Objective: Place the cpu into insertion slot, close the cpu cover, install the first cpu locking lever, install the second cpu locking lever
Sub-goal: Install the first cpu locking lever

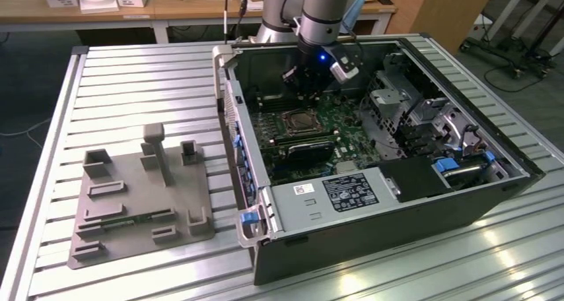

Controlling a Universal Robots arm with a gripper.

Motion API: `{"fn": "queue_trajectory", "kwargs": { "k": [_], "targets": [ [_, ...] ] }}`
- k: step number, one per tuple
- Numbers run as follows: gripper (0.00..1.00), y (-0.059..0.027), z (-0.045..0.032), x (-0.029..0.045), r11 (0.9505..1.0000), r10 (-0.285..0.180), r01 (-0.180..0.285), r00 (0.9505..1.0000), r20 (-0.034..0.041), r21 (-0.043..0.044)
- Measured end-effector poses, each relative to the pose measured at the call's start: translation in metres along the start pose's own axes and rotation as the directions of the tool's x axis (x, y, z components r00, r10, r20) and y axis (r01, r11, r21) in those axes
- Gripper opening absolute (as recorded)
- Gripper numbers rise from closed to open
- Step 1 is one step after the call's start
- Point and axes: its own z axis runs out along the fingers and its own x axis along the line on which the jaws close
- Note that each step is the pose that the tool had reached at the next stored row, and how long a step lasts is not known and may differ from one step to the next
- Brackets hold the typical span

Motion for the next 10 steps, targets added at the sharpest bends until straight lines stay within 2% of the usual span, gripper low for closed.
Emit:
{"fn": "queue_trajectory", "kwargs": {
  "k": [10],
  "targets": [
    [0.1,-0.0028,0.0007,-0.0012,0.9999,0.011,-0.011,0.9999,0.0,0.0028]
  ]
}}
